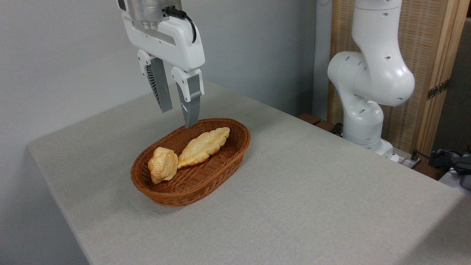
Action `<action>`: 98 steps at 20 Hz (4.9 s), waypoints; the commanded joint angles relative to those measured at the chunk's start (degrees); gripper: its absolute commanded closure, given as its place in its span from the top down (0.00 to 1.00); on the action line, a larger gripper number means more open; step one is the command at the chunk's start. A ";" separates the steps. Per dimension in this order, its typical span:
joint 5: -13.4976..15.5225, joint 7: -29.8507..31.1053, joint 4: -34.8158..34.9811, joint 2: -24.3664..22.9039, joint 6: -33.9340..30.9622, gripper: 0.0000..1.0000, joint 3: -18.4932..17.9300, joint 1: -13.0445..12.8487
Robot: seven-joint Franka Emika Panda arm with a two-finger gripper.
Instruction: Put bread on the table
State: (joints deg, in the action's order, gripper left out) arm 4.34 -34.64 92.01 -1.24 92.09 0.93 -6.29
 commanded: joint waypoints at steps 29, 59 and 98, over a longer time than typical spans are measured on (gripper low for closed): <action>-0.56 0.10 -0.69 -0.16 -1.48 1.00 -1.63 -0.56; -0.56 0.62 14.05 -5.78 3.78 1.00 8.47 -0.65; -6.45 -0.08 25.32 2.38 36.93 0.99 9.53 -3.73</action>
State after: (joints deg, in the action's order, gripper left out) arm -1.22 -34.71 116.23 1.39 127.19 10.77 -9.68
